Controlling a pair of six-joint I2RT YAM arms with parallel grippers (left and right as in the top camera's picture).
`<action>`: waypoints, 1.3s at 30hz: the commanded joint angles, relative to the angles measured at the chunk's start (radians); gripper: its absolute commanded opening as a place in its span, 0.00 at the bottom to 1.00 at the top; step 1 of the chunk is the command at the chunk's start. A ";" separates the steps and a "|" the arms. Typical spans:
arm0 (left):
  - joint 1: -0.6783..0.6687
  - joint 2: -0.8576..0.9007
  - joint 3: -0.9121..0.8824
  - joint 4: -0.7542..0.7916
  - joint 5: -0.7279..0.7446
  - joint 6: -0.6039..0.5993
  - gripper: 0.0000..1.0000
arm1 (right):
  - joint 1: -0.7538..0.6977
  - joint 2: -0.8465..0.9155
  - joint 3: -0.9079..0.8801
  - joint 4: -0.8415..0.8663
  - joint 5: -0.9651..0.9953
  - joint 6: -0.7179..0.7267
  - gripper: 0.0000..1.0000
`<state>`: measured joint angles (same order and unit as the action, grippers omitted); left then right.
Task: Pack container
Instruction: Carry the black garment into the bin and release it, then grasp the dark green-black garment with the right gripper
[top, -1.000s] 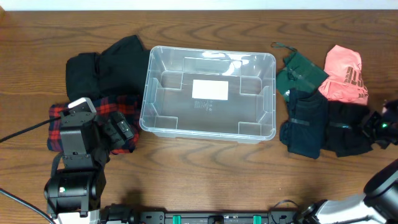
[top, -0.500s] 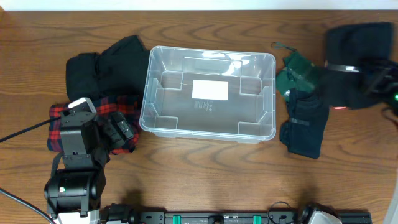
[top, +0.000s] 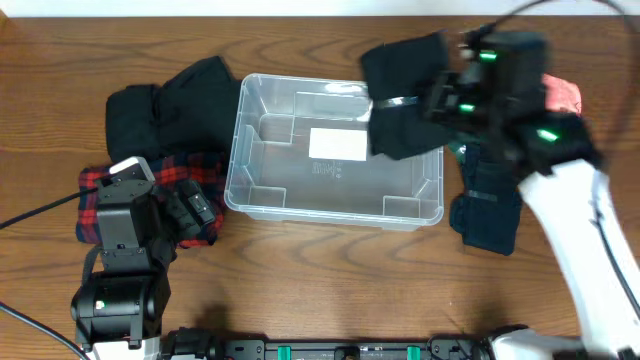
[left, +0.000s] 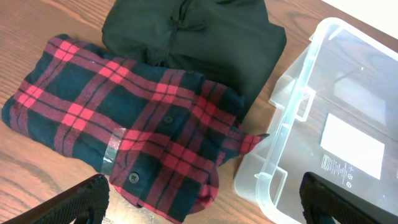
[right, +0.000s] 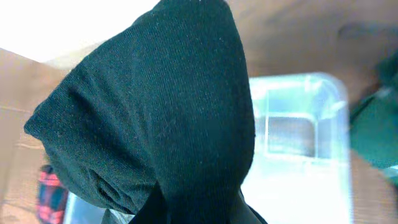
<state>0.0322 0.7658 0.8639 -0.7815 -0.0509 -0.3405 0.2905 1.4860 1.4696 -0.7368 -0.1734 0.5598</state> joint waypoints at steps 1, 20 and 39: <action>0.006 -0.003 0.020 0.001 0.006 0.002 0.98 | 0.057 0.116 -0.002 0.004 0.097 0.115 0.01; 0.006 -0.003 0.020 0.001 0.006 0.002 0.98 | 0.112 0.383 0.016 0.000 0.183 0.058 0.99; 0.006 -0.003 0.020 0.002 0.006 0.002 0.98 | -0.306 -0.048 -0.016 -0.408 0.354 -0.012 0.99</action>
<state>0.0322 0.7658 0.8639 -0.7811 -0.0509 -0.3405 0.0723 1.4040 1.5406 -1.1332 0.2352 0.5812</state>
